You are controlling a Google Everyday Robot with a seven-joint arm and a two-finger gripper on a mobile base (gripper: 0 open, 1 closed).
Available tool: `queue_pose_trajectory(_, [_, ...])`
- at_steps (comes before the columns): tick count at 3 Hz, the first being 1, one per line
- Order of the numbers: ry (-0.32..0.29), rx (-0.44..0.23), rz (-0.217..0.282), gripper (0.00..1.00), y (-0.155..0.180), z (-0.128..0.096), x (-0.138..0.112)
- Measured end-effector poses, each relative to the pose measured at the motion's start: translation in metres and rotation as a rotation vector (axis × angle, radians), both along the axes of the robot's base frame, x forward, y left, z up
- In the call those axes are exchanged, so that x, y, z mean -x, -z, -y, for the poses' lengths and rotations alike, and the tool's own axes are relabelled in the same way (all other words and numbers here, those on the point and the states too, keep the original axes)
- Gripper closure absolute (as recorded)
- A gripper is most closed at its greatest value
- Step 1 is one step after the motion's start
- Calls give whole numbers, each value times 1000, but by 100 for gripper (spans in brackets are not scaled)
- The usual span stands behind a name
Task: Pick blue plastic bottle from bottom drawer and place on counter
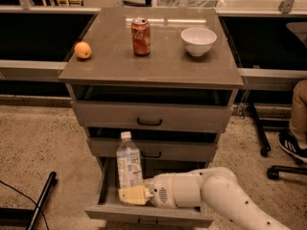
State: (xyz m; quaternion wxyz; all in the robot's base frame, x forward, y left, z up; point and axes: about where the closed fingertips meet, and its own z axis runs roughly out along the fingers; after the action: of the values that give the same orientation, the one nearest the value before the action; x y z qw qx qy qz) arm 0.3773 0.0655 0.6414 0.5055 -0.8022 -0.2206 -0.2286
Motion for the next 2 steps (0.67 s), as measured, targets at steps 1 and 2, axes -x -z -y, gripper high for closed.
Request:
queue_pose_trajectory(1, [65,56,104,100,-70,-19,2])
queue_pose_trajectory(2, [263,58,160,100,-149,-12,-27])
